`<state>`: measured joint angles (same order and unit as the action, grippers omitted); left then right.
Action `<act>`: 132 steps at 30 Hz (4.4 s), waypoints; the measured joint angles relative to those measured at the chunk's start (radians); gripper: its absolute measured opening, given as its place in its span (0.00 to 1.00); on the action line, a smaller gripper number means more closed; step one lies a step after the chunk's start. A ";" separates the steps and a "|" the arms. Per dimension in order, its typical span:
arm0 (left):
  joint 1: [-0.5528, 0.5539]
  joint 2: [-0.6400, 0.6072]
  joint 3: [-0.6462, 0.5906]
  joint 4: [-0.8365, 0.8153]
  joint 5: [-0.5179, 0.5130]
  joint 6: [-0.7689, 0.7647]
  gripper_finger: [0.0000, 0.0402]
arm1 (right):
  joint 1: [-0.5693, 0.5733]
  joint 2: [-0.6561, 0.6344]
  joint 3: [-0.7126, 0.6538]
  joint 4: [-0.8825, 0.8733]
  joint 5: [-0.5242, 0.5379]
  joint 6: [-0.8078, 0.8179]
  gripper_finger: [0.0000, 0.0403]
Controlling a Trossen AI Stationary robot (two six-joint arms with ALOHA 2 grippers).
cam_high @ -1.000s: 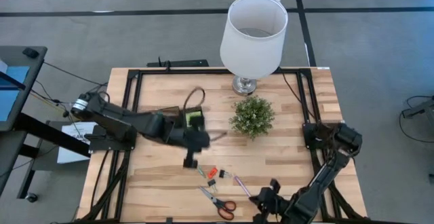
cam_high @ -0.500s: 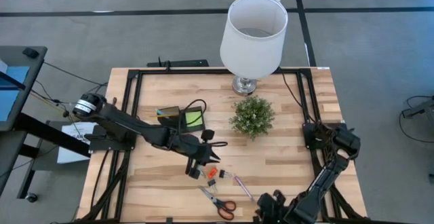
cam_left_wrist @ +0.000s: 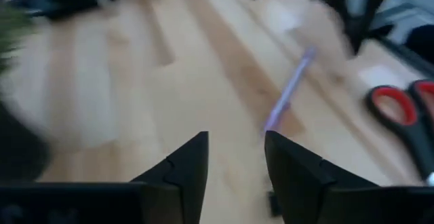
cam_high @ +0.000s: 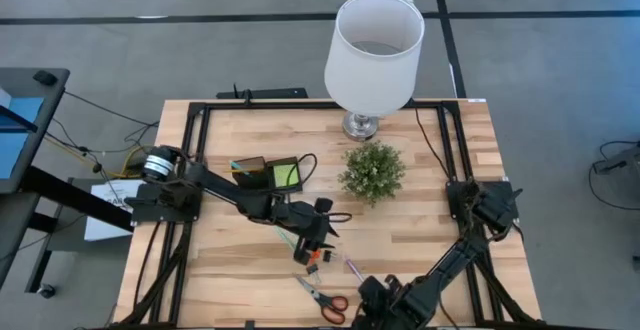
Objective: Pick and place office supplies into organizer
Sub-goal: Put the purple pen into the black desk organizer
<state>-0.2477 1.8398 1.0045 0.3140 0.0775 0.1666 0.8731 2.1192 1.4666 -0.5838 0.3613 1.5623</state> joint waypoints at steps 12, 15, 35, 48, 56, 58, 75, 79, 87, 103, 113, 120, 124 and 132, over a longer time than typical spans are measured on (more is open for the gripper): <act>0.016 0.298 0.250 0.045 0.156 0.064 0.35 | 0.003 0.013 0.006 -0.128 -0.027 0.067 0.00; 0.025 0.364 0.345 -0.063 0.189 0.064 0.35 | 0.011 0.013 0.006 -0.181 -0.047 0.103 0.00; 0.001 0.397 0.448 -0.201 0.315 -0.023 0.35 | 0.024 0.011 0.002 -0.245 -0.039 0.105 0.00; -0.051 0.485 0.452 -0.140 0.147 -0.020 0.35 | 0.024 0.011 0.002 -0.240 -0.039 0.105 0.00; -0.059 0.501 0.452 -0.142 0.024 -0.074 0.32 | 0.024 0.013 0.001 -0.322 0.003 0.117 0.00; -0.057 0.505 0.451 -0.129 0.018 -0.078 0.30 | 0.022 0.014 0.000 -0.381 0.022 0.148 0.00; 0.101 0.516 0.448 -0.007 -0.101 -0.194 0.12 | 0.003 0.015 0.000 -0.601 0.035 0.198 0.00; 0.117 0.513 0.451 -0.072 -0.075 -0.233 0.13 | -0.001 0.015 0.000 -0.613 0.038 0.195 0.00; 0.098 0.513 0.451 -0.091 -0.095 -0.214 0.14 | 0.066 -0.007 0.001 -0.616 0.159 0.284 0.00; 0.074 0.511 0.449 -0.112 -0.124 -0.245 0.06 | 0.156 -0.063 0.002 -0.710 0.548 0.193 0.00; 0.071 0.506 0.449 -0.112 -0.106 -0.255 0.06 | -0.020 -0.063 0.007 -0.712 0.022 -0.261 0.13; 0.061 0.465 0.445 -0.154 -0.093 -0.255 0.06 | -0.086 -0.063 -0.002 -0.903 -0.054 -0.423 0.33; 0.043 0.391 0.443 -0.332 -0.121 -0.240 0.06 | -0.052 -0.064 -0.002 -0.990 -0.101 -0.248 0.41; -0.020 0.164 0.442 -0.844 -0.285 -0.232 0.06 | 0.110 -0.055 -0.001 -0.966 -0.078 0.091 0.41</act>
<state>-0.2681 2.0036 1.4464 -0.5299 -0.2074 -0.0659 0.9832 2.0644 1.4658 -1.5498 0.2830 1.6530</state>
